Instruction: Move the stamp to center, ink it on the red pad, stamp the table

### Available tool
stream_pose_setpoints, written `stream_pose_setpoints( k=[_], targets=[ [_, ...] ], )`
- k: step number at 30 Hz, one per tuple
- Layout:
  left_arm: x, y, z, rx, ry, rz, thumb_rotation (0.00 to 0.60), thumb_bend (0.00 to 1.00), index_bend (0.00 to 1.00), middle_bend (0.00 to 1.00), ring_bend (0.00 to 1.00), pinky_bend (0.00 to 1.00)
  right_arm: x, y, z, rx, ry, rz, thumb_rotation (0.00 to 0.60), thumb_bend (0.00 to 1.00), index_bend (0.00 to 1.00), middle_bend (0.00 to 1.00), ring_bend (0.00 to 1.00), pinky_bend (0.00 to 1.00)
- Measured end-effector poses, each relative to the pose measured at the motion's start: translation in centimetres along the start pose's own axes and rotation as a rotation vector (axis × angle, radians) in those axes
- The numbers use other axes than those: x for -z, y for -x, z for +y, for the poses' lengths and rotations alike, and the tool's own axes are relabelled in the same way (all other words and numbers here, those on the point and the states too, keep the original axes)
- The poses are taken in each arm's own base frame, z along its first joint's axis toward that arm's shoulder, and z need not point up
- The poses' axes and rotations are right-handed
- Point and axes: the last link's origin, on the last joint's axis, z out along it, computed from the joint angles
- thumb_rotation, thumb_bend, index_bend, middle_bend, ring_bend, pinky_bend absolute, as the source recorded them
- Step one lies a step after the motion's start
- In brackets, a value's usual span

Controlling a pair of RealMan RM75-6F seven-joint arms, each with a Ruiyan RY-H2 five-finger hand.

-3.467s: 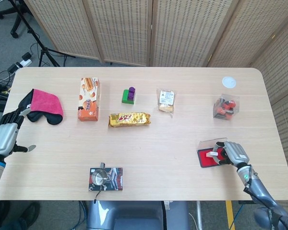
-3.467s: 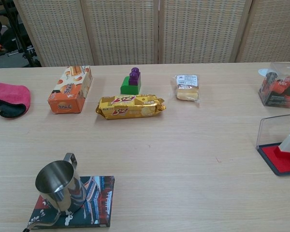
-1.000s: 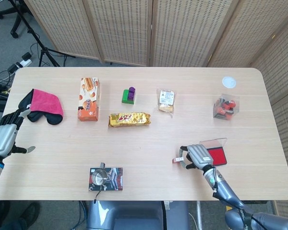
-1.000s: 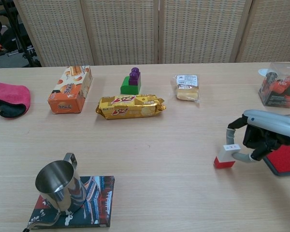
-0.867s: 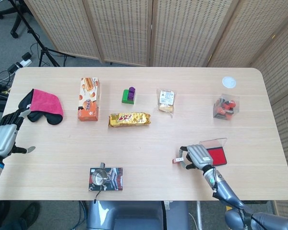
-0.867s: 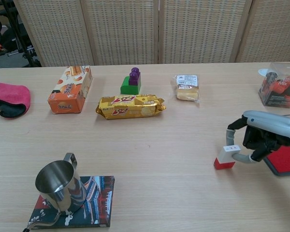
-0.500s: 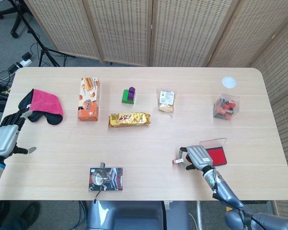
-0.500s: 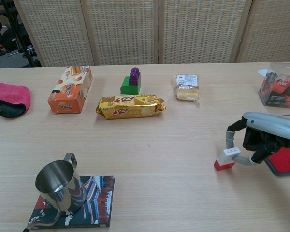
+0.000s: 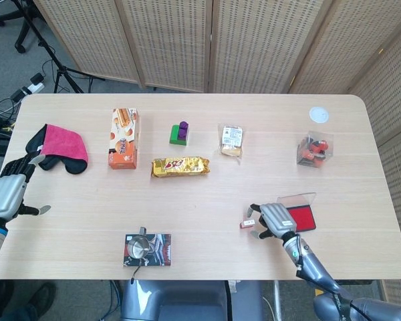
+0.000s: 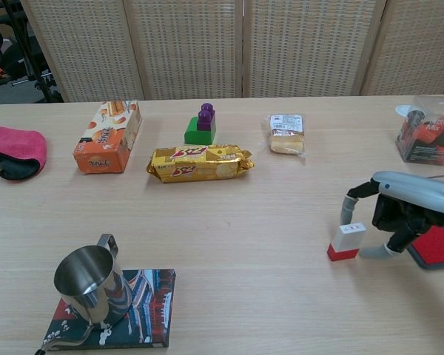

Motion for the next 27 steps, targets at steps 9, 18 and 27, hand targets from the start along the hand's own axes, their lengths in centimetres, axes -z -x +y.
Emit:
stream_pose_setpoints(
  k=[9, 18, 27],
  targets=[
    [0.2, -0.2, 0.0, 0.005, 0.006, 0.004, 0.6, 0.1, 0.0, 0.0, 0.0, 0.0, 1.0, -1.2, -0.5, -0.006, -0.026, 0.016, 0.6, 0.23, 0.36, 0.99, 1.0, 1.0],
    [0.7, -0.6, -0.1, 0.023, 0.017, 0.019, 0.6, 0.1, 0.0, 0.0, 0.0, 0.0, 3.7, -5.0, -1.4, 0.054, -0.147, 0.165, 0.6, 0.19, 0.35, 0.86, 0.93, 1.0],
    [2.4, -0.8, -0.4, 0.015, 0.049, 0.077, 0.6, 0.1, 0.0, 0.0, 0.0, 0.0, 8.7, -11.3, 2.4, 0.175, -0.117, 0.373, 0.6, 0.0, 0.07, 0.01, 0.0, 0.24]
  ],
)
